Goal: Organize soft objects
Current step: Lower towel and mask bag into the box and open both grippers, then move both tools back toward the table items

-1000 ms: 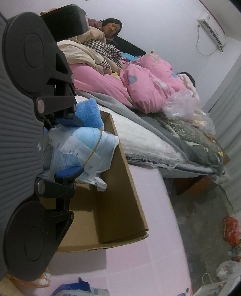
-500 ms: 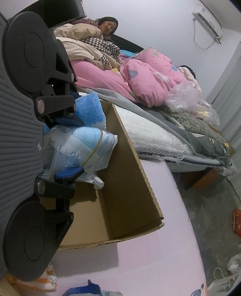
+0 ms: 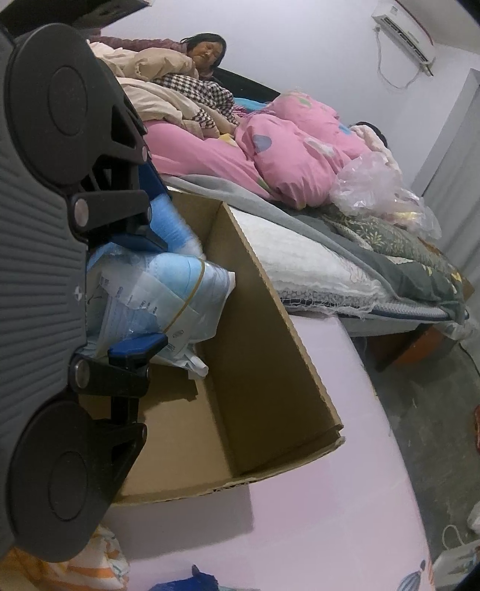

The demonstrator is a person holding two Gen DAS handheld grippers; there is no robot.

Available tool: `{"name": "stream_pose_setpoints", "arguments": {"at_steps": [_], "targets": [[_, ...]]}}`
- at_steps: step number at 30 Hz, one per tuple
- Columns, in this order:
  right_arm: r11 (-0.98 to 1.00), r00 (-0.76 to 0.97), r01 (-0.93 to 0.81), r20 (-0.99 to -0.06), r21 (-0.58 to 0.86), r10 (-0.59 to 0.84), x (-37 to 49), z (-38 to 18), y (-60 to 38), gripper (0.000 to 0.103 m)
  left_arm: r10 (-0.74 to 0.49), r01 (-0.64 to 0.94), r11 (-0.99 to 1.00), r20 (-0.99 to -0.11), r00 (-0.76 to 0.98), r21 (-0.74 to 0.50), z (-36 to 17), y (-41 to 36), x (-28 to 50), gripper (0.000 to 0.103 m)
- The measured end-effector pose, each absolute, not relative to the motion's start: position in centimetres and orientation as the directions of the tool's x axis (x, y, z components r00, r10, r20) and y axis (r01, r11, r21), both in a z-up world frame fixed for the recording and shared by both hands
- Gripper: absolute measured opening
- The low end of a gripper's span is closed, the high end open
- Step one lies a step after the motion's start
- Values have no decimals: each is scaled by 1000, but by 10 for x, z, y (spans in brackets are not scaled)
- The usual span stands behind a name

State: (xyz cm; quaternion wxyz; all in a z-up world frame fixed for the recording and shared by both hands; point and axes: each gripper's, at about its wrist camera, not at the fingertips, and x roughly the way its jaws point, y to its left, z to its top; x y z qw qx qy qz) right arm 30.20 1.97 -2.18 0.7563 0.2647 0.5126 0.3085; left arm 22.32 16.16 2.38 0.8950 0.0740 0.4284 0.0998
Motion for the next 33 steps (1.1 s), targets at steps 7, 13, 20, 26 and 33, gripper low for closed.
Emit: {"name": "stream_pose_setpoints", "arguments": {"at_steps": [7,13,20,26,33], "targets": [[659,264,-156,-612,736,746,304,-28,25,90,249,-114,967,-737,628,230,28,160,219,57],[612,233,-110,-578,783,782,308,-37,29,91,296,-141,952,-708,641,270,33,159,216,72],[578,268,-158,-528,801,806,300,-21,18,96,275,-168,961,-706,652,220,41,171,210,83],[549,297,-269,-474,792,829,271,14,-7,97,179,-163,982,-701,690,90,61,176,184,97],[481,308,-430,-377,764,874,195,62,-80,100,8,-46,998,-616,788,-45,99,158,116,102]]}}
